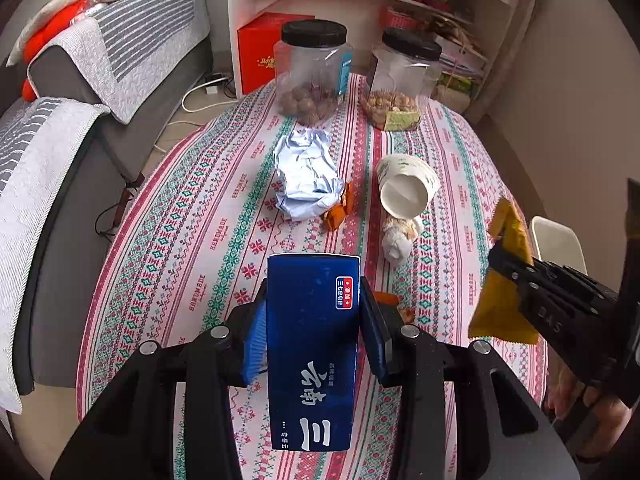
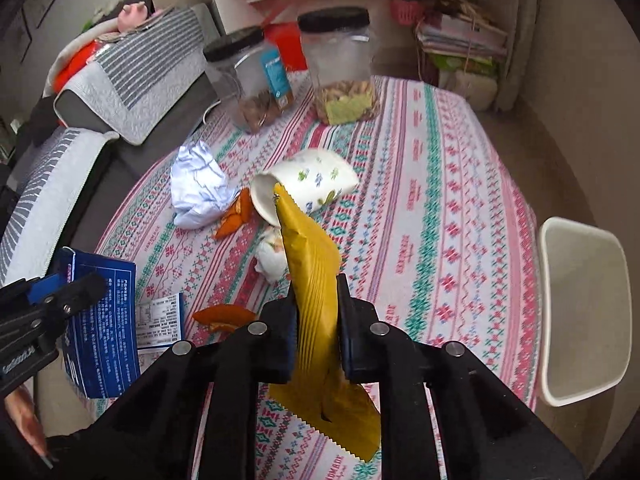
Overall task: Collect trash
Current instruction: 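Carry the yellow wrapper over the white bin with the right tool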
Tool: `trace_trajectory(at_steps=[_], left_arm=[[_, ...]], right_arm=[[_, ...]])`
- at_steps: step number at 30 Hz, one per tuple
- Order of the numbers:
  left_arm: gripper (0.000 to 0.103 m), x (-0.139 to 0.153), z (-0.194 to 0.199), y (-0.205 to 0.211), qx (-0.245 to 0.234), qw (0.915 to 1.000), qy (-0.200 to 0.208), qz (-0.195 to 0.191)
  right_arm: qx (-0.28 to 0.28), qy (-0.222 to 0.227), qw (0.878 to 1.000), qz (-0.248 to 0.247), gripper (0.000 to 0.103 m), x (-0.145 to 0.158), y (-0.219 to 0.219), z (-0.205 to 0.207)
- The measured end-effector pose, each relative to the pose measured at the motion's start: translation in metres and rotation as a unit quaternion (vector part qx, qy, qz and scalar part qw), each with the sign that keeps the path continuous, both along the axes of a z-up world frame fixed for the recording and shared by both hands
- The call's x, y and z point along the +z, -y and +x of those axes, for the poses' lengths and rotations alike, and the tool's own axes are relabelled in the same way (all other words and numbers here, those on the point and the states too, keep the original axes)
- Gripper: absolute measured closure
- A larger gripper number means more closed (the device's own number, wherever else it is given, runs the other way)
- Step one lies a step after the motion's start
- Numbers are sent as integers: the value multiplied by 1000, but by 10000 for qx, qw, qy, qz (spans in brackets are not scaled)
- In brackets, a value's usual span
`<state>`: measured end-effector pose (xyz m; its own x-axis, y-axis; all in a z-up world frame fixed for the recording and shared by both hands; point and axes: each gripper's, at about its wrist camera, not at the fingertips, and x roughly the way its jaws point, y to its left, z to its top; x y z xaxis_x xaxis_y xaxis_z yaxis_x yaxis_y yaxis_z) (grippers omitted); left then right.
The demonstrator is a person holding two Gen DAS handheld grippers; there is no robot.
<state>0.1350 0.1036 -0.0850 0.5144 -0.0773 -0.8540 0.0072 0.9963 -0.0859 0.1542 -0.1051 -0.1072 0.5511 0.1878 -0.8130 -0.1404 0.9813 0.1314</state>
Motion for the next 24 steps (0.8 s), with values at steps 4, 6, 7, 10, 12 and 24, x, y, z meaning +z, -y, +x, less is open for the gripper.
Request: trace_trajectory(at_steps=[4, 6, 7, 10, 12, 24], left_arm=[[62, 1, 3, 6, 10, 10000, 43, -42], [62, 0, 4, 13, -16, 10000, 65, -26], [62, 0, 5, 16, -37, 10000, 79, -17], [62, 1, 6, 26, -99, 9999, 130, 1], [62, 2, 8, 33, -141, 9998, 160, -20], [62, 9, 11, 70, -363, 9983, 446, -30]], right_arm=[[-72, 196, 9998, -59, 87, 11, 10, -3], [-99, 262, 9996, -81, 87, 14, 14, -6], [-115, 291, 9995, -84, 87, 16, 17, -7], [-144, 374, 9991, -119, 87, 20, 24, -10], [-189, 422, 9988, -135, 87, 22, 28, -11], [-621, 568, 9963, -187, 87, 33, 69, -16]])
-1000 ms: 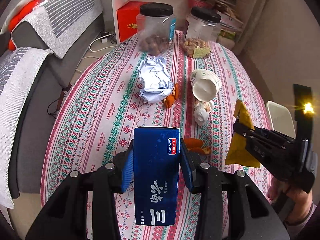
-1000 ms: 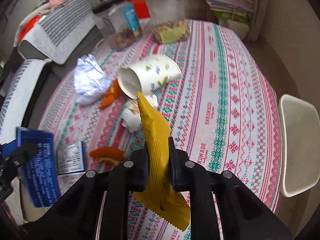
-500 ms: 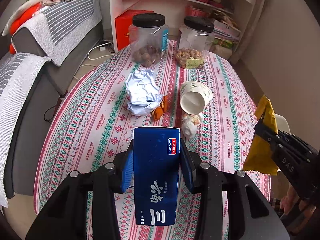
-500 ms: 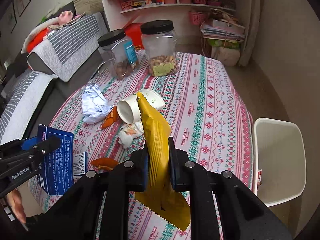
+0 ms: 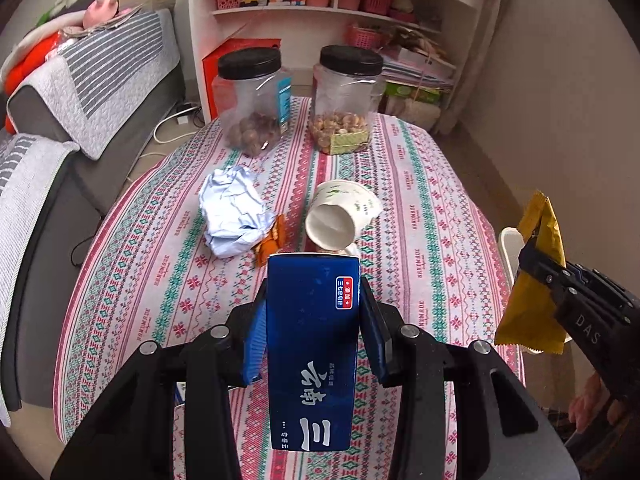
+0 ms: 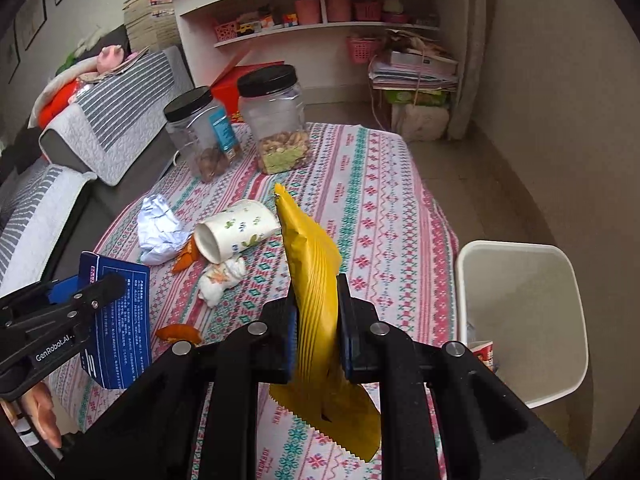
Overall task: Collect trash
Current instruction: 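Carry the yellow wrapper over the white bin with the right tool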
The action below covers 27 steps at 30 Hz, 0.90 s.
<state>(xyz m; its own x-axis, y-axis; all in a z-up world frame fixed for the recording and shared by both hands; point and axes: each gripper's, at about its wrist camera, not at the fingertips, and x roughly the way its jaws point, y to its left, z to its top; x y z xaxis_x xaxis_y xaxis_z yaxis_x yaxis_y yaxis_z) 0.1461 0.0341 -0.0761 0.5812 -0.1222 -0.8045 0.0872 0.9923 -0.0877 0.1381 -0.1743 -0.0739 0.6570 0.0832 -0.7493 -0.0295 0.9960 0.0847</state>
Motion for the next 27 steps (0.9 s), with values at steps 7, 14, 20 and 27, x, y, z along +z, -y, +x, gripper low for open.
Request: trace_trajectory(at_steps=[7, 14, 20, 27], left_arm=[[62, 2, 2, 24, -178, 9998, 101, -19], [62, 2, 3, 48, -365, 9992, 157, -49], [62, -1, 5, 73, -561, 9983, 159, -82], [62, -6, 5, 104, -813, 9965, 171, -106]], right_arm=[[-445, 132, 9989, -69, 87, 11, 39, -3], [-1059, 201, 9941, -71, 87, 19, 93, -7], [-1582, 213, 9872, -58, 86, 23, 135, -13], [-2166, 269, 9759, -42, 50, 26, 180, -27]])
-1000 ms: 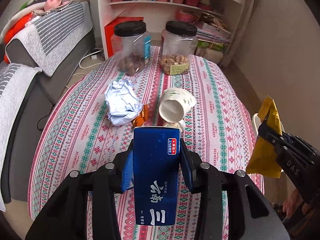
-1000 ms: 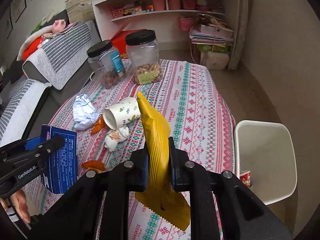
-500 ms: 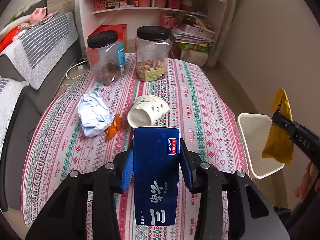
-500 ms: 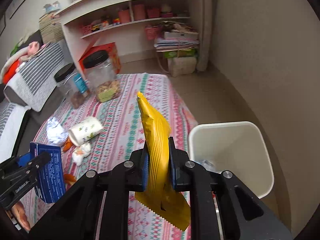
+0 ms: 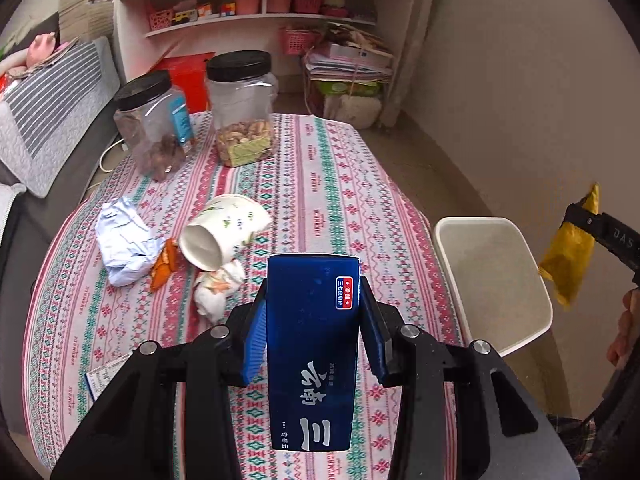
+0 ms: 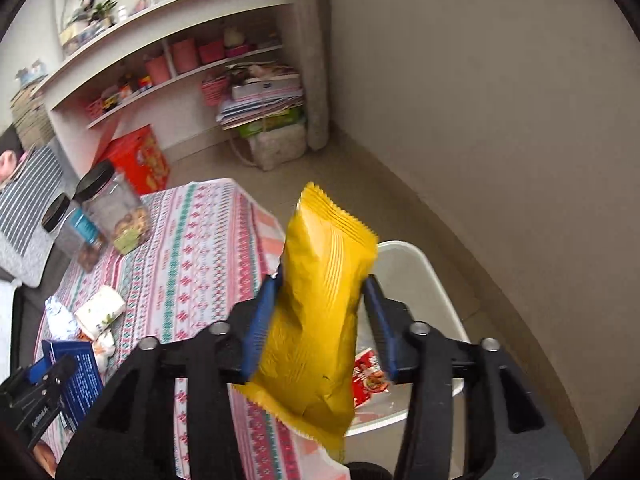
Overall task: Collect trash
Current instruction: 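Carry the yellow wrapper over the white bin with the right tool, then open the right tool over the bin while the left tool drops the blue box in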
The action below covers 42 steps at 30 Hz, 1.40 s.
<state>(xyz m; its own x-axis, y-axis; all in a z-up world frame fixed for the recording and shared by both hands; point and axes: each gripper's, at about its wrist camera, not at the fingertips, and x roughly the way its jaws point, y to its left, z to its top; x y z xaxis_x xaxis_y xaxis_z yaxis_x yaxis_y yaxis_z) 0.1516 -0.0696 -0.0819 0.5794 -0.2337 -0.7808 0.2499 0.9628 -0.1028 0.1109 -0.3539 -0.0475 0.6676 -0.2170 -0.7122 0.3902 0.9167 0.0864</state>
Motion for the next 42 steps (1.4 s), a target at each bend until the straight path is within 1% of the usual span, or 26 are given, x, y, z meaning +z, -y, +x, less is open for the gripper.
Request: trace_trajectory(at_steps=[1, 7, 14, 17, 20, 27, 28, 29, 31, 35, 39, 42], left_arm=[[62, -1, 0, 5, -38, 10000, -1, -2], [62, -4, -3, 40, -345, 9994, 14, -2], [62, -5, -5, 93, -699, 9976, -2, 0], [62, -4, -6, 114, -803, 9967, -57, -104], [62, 2, -6, 140, -931, 9955, -17, -156], [61, 21, -1, 196, -1159, 9920, 19, -496], [60, 22, -1, 200, -1181, 9915, 33, -537], [47, 25, 1, 207, -1217, 9909, 34, -576], [33, 28, 2, 214, -1231, 9904, 13, -634], [30, 34, -4, 216, -1220, 9907, 96, -600], [28, 34, -12, 208, -1078, 9933, 269, -304], [23, 34, -15, 194, -907, 9951, 342, -215]], right_arm=[[-70, 6, 10000, -3, 41, 1, 5, -3], [-447, 166, 9988, -115, 15, 9, 30, -20], [-670, 371, 9970, 53, 11, 21, 55, -37], [-814, 484, 9953, 195, 9, 26, 67, -43], [-933, 600, 9933, 322, 9, 30, 80, -49], [-1171, 813, 9892, 336, 9, 39, 96, -65], [-1190, 835, 9888, 343, 9, 40, 98, -66], [-1208, 850, 9884, 342, 9, 41, 100, -69], [-1241, 879, 9879, 318, 9, 42, 103, -72], [-1209, 914, 9882, 227, 9, 46, 102, -73], [-1145, 904, 9893, 92, 8, 47, 93, -71], [-1058, 869, 9906, -56, 7, 47, 82, -68]])
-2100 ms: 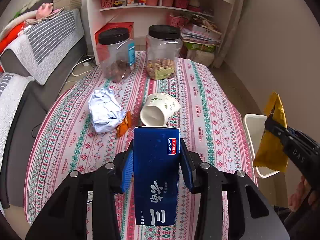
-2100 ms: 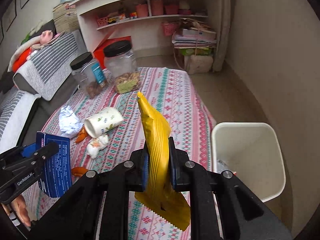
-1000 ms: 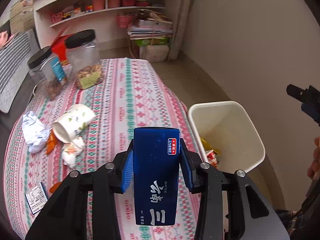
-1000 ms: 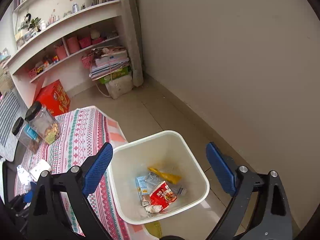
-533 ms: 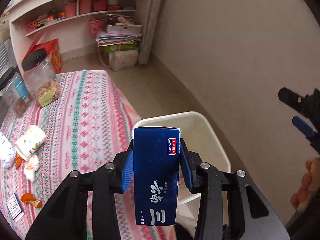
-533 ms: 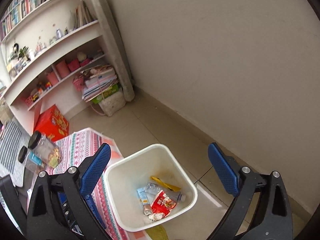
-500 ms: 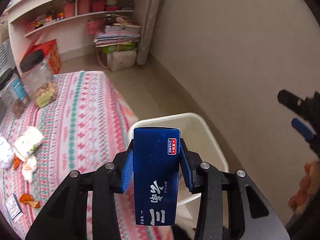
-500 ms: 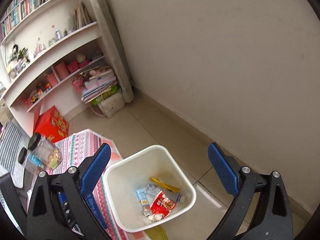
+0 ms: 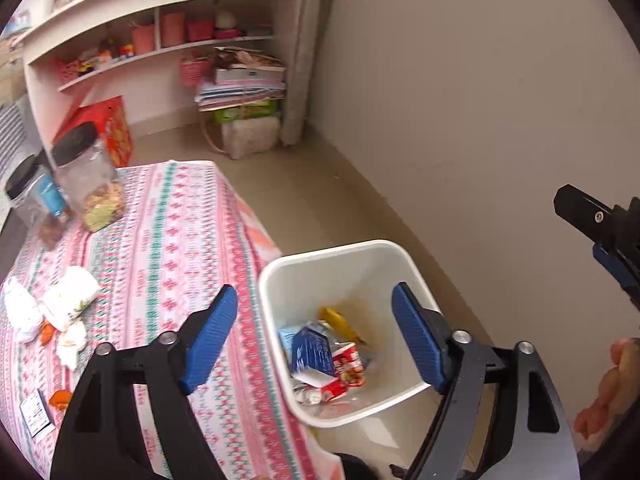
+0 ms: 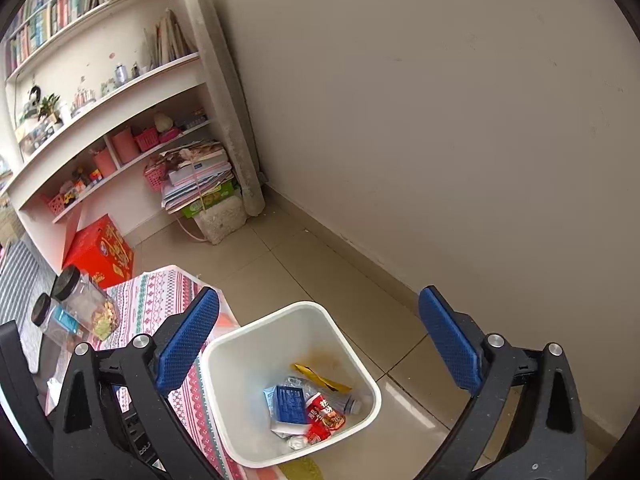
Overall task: Collect trash
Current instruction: 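Open the right tool over the bin while the left tool drops the blue box in, then grasp the white-and-blue card with the left tool while the right tool grasps the orange peel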
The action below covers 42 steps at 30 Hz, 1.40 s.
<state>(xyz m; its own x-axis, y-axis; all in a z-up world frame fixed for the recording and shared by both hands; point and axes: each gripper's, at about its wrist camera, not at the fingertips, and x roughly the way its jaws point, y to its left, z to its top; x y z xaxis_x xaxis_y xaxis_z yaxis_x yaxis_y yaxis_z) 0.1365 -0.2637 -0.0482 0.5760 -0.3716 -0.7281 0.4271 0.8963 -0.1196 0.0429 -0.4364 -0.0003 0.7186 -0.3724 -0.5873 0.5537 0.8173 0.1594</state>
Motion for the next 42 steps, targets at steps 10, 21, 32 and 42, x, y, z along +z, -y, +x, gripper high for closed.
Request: trace_trajectory(at_steps=[10, 21, 32, 42], left_arm=[[11, -5, -8, -62, 652, 9965, 304, 430], [9, -42, -1, -144, 934, 9884, -11, 1201], [9, -103, 20, -270, 736, 9601, -1333, 2344], [9, -164, 18, -348, -24, 9341, -2120, 2874]], right_arm=[[458, -467, 9954, -706, 7, -14, -63, 22], [1355, -797, 9819, -1061, 7, -30, -140, 46], [2732, -1383, 9450, -1154, 7, -69, -240, 86], [4744, -1989, 8379, -1825, 7, -133, -351, 104]])
